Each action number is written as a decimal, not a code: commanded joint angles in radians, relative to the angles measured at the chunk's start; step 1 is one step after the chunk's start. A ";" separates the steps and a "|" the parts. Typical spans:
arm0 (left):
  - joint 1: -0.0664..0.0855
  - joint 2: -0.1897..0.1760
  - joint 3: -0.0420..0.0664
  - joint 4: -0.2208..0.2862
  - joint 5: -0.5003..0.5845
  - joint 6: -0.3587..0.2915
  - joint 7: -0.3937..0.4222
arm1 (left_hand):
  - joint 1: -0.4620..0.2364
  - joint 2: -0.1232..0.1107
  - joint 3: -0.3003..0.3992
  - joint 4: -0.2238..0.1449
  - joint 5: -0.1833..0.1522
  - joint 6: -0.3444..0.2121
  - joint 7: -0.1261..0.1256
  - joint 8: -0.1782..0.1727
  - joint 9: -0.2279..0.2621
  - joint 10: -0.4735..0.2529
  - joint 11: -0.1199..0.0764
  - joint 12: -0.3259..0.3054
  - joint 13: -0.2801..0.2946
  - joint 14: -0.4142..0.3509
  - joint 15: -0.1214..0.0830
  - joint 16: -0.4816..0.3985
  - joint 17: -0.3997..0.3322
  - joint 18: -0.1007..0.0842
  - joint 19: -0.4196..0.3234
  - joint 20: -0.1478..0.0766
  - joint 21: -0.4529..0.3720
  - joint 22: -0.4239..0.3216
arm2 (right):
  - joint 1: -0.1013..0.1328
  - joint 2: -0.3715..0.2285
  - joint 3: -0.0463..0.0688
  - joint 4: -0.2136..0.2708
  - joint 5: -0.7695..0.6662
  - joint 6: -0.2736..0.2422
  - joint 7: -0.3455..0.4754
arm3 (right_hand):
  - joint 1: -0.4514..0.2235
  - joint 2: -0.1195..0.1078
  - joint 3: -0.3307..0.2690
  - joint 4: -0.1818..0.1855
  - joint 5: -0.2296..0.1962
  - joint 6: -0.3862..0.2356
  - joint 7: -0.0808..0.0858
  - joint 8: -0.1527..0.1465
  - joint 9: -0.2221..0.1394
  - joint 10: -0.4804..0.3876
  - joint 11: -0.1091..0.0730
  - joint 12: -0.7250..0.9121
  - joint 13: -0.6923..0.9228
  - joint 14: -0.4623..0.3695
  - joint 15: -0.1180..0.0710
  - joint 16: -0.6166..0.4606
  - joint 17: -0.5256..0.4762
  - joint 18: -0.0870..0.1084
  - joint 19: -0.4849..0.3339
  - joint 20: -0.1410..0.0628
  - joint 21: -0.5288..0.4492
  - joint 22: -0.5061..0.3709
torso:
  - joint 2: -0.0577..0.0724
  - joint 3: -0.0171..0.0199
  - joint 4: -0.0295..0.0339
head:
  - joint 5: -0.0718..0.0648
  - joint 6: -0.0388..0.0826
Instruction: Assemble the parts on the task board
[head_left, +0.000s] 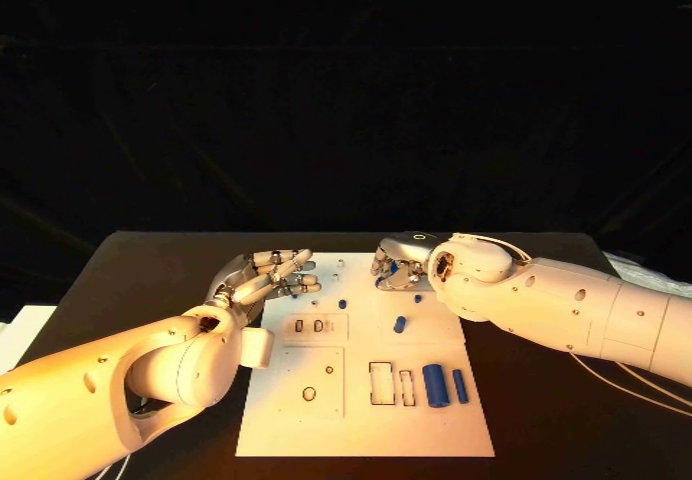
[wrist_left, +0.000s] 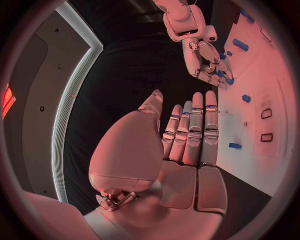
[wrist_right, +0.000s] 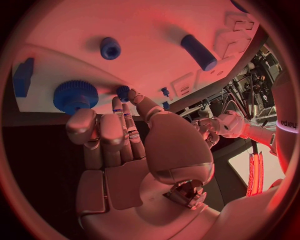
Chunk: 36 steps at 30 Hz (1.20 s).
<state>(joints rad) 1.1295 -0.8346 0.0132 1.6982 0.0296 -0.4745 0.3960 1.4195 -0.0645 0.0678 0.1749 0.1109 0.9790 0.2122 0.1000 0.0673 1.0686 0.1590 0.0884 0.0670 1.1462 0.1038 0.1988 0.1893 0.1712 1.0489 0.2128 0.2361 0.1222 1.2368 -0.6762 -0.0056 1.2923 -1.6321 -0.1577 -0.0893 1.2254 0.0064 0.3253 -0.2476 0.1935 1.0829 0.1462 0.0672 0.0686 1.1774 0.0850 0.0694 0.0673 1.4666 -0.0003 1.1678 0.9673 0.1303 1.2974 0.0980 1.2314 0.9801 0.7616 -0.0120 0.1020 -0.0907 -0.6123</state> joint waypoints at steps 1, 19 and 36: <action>0.002 0.001 0.001 0.001 0.004 0.027 0.000 | -0.004 0.003 0.000 -0.006 -0.004 0.000 0.004 -0.006 -0.001 0.000 0.001 -0.004 0.000 0.008 0.002 -0.002 0.003 0.010 0.006 0.000 0.004 0.001 | 0.000 0.003 0.000 -0.002 -0.022 0.043 -0.017 | -0.003 0.007 0.009 0.002 -0.008 0.009 0.001 0.000 0.002 0.005 -0.003 -0.002 -0.001 0.037 -0.005 0.015 0.015 -0.022 0.010 -0.001 0.015 0.020 | 0.002 -0.0006 0.0053 | -0.007 -0.004; 0.002 0.002 0.001 -0.003 0.005 0.034 -0.006 | -0.004 0.004 0.000 -0.006 -0.004 -0.001 0.005 -0.007 -0.001 0.000 0.002 -0.005 0.000 0.008 0.002 -0.002 0.004 0.010 0.006 0.000 0.004 0.002 | 0.000 -0.001 0.000 0.009 -0.062 -0.026 -0.038 | 0.055 0.041 0.114 -0.006 -0.097 0.066 -0.009 0.016 0.013 0.067 -0.018 0.010 0.007 0.028 -0.016 0.056 0.040 -0.048 0.072 -0.009 0.127 0.184 | 0.004 -0.0044 0.0123 | -0.010 -0.009; 0.002 0.003 0.001 0.000 0.005 0.041 -0.010 | -0.003 0.007 0.001 -0.009 -0.004 -0.002 0.005 -0.008 -0.001 -0.002 0.002 -0.007 0.000 0.009 0.002 -0.002 0.006 0.009 0.007 -0.001 0.004 0.002 | 0.000 0.001 0.001 0.036 -0.040 -0.199 -0.056 | 0.054 0.031 0.146 -0.002 -0.102 0.066 -0.006 0.010 0.013 0.062 -0.015 -0.002 0.004 0.024 -0.014 0.057 0.032 -0.049 0.070 -0.009 0.137 0.193 | 0.007 -0.0087 0.0193 | -0.009 -0.004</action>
<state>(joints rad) 1.1303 -0.8329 0.0131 1.6953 0.0327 -0.4566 0.3833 1.4196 -0.0645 0.0708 0.1720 0.1109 0.9790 0.2122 0.0961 0.0671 1.0685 0.1590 0.0844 0.0668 1.1497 0.1073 0.1987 0.1944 0.1712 1.0489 0.2128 0.2361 0.1228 1.2368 -0.6775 -0.0053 1.3245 -1.6736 -0.2710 -0.1331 1.2641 0.0341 0.4648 -0.2501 0.0901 1.1470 0.1391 0.0797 0.0810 1.2200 0.0886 0.0720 0.0733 1.4665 -0.0076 1.2228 1.0019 0.0989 1.3610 0.0878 1.3638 1.1716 0.7679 -0.0198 0.1200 -0.1007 -0.6170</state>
